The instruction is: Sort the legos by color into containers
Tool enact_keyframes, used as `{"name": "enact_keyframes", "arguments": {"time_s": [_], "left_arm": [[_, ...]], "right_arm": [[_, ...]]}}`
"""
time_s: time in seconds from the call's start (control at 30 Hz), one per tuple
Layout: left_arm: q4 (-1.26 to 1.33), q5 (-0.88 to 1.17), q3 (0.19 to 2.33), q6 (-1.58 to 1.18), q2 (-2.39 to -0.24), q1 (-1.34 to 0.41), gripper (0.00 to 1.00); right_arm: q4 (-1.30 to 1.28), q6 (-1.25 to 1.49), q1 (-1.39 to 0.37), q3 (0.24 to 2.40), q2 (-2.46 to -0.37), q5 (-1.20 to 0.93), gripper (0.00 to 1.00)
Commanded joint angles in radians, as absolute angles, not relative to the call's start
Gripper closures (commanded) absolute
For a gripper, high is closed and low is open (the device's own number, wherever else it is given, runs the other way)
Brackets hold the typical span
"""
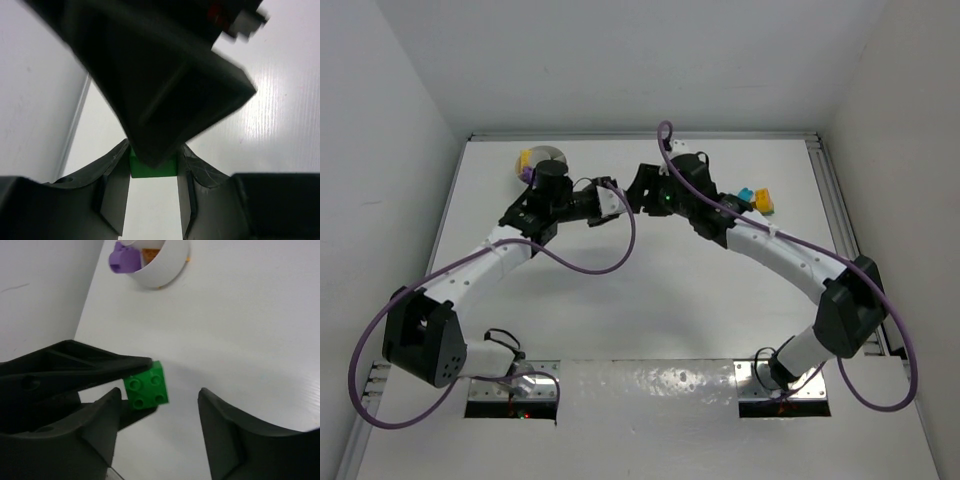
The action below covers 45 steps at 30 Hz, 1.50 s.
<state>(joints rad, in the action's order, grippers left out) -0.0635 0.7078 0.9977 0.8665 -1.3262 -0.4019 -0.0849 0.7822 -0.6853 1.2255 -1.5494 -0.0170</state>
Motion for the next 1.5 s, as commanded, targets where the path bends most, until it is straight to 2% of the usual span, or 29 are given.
{"name": "enact_keyframes", "arguments": {"time_s": [0.0, 0.1, 0.23, 0.37, 0.47, 0.5, 0.67, 0.87, 1.47], "left_arm": [[-0.092, 0.574, 1.005, 0.775, -1.308, -0.396, 1.0], [-0.09, 0.509, 1.032, 0.677, -1.339, -0.362, 1.0], [-0.114, 0.479, 1.114, 0.571, -1.42, -0.311, 1.0], [-0.078, 0.318, 1.204, 0.381, -1.505, -0.259, 1.0], [-0.149, 0.186, 1.386, 0.247, -1.638, -0.201, 1.0], [-0.216, 0.158, 1.507, 0.214, -1.719, -0.18, 1.0], [-0.37, 0.089, 1.889, 0.247, -1.978, -0.121, 1.0], [-0.472, 0.113, 2.103, 0.252, -2.155, -0.054, 1.0], [-0.387, 0.146, 2.009, 0.273, -2.238, -0.002, 1.0]], "right_arm": [[-0.113, 0.764, -0.649, 1.276, -1.493, 0.099, 0.36], [-0.172, 0.736, -0.623, 1.284, -1.465, 0.161, 0.29], [-0.233, 0.742, -0.589, 1.284, -1.433, 0.247, 0.28], [-0.241, 0.733, -0.565, 1.258, -1.414, 0.281, 0.28], [-0.244, 0.713, -0.563, 1.244, -1.419, 0.279, 0.28], [-0.241, 0.712, -0.563, 1.236, -1.42, 0.272, 0.28], [-0.242, 0.704, -0.56, 1.224, -1.45, 0.247, 0.28], [-0.256, 0.689, -0.558, 1.227, -1.473, 0.241, 0.28], [-0.301, 0.701, -0.558, 1.229, -1.489, 0.204, 0.29]]}}
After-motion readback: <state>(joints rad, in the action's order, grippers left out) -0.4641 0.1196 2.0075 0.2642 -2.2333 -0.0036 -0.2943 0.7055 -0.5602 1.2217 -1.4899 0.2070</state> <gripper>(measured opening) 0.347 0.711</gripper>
